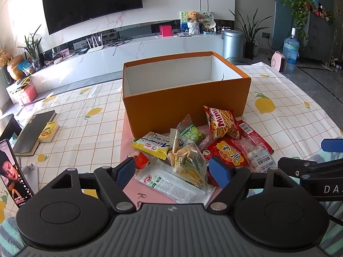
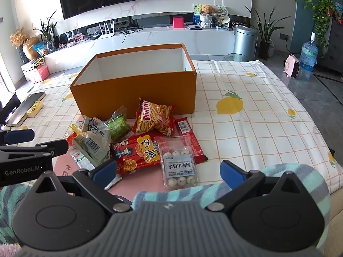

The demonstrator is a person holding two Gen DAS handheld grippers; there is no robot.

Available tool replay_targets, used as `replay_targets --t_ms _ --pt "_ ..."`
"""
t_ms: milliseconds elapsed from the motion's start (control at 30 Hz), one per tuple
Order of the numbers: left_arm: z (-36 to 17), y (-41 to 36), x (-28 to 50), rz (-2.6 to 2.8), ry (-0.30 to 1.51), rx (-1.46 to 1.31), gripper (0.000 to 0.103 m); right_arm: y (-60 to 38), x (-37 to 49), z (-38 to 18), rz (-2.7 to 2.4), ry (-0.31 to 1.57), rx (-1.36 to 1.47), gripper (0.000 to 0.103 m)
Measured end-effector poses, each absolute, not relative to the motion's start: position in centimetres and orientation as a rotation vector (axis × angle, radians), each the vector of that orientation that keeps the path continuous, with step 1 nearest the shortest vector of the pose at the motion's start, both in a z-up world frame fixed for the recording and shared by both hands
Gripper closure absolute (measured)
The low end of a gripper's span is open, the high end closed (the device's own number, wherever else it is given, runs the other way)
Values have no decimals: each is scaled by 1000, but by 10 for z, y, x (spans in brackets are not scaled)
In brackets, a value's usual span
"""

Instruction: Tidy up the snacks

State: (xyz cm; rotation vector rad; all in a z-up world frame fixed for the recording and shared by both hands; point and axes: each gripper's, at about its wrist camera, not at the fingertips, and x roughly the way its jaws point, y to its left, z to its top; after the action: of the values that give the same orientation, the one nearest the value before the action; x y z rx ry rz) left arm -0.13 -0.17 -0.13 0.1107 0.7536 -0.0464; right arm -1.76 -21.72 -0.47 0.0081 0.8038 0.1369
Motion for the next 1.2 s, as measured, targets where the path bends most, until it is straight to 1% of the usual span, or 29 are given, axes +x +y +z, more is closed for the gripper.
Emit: replay_targets --t_ms 1000,1067,1133,1200 --pt "0 -1 -1 -57 758 92 11 -215 -17 -11 156 796 4 4" --pt "-1 1 2 -75 764 85 11 -215 -15 -14 156 793 0 5" --pt "-1 3 4 -98 766 77 12 -216 -12 -16 159 798 -1 13" --pt "-3 8 9 -113 772 53 16 -216 -7 -20 161 811 -6 15"
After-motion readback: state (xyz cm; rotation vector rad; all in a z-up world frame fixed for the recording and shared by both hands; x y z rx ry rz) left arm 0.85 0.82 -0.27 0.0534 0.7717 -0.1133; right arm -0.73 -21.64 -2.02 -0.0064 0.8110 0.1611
